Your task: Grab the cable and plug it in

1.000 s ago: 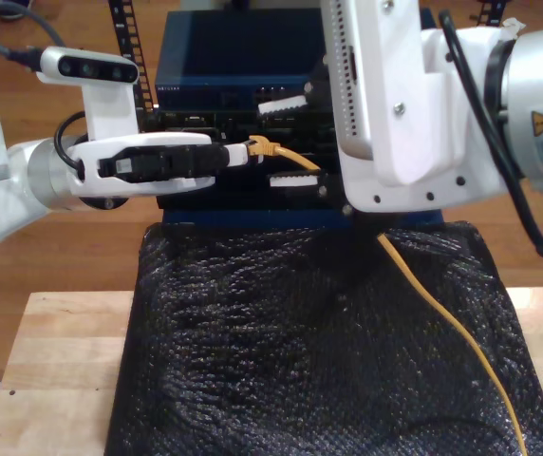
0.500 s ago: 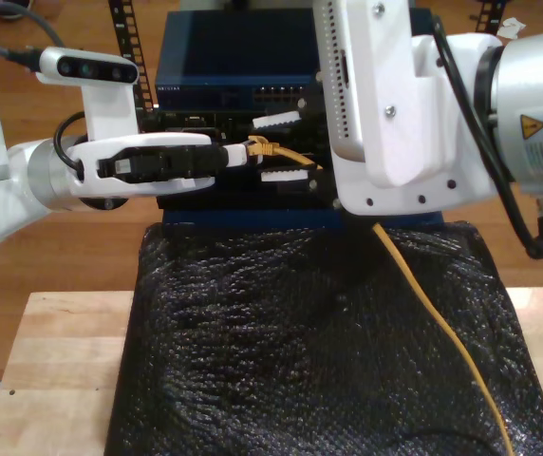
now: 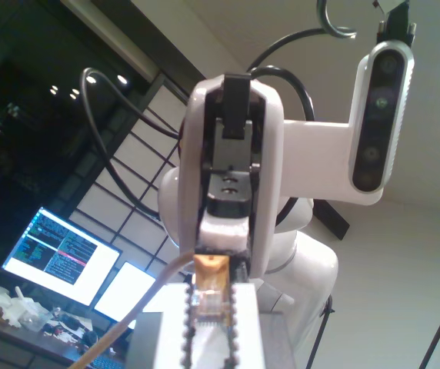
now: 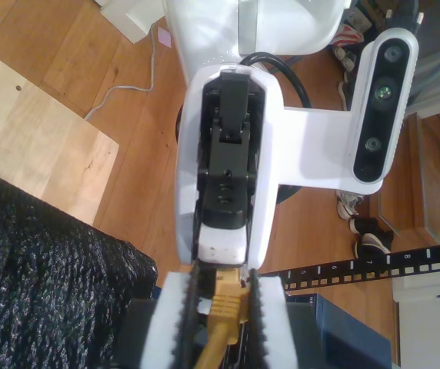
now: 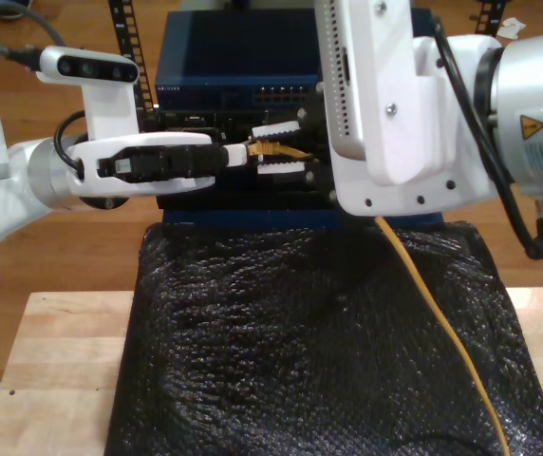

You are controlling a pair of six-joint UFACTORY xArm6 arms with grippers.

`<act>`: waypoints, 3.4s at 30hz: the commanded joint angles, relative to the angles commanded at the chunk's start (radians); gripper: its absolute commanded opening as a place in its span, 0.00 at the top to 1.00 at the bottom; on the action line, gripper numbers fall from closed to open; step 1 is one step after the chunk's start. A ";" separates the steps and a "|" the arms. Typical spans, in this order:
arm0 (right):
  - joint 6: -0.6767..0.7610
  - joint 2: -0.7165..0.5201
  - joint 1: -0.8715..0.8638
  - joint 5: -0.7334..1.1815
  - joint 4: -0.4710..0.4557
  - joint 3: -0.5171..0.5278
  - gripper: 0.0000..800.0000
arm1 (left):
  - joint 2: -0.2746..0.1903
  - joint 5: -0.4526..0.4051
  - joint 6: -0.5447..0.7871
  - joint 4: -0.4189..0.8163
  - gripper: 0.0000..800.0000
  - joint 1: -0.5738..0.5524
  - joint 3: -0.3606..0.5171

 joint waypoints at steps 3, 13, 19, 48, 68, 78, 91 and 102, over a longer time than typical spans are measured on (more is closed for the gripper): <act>0.000 0.000 0.000 0.000 0.008 0.003 0.88 | 0.000 0.002 0.000 0.000 0.98 0.000 0.000; -0.002 0.000 -0.002 0.000 0.018 0.009 0.99 | 0.000 0.008 0.000 0.000 0.97 0.000 0.000; -0.002 -0.002 0.000 0.000 0.018 0.009 1.00 | 0.011 0.035 -0.080 -0.003 0.55 0.000 0.000; 0.069 0.044 -0.044 -0.097 0.040 -0.012 1.00 | -0.066 -0.091 -0.051 -0.034 0.01 0.048 -0.014; 0.118 0.104 -0.221 -0.143 0.040 -0.026 1.00 | -0.153 -0.350 -0.008 0.245 0.00 0.092 -0.146; 0.137 0.144 -0.276 -0.201 0.034 -0.017 1.00 | -0.203 -0.486 0.054 0.514 0.00 0.120 -0.224; 0.137 0.158 -0.361 -0.213 0.029 0.026 1.00 | -0.233 -0.577 0.124 0.865 0.00 0.126 -0.281; 0.137 0.161 -0.391 -0.213 0.018 0.063 1.00 | -0.299 -0.612 0.290 1.197 0.00 0.129 -0.258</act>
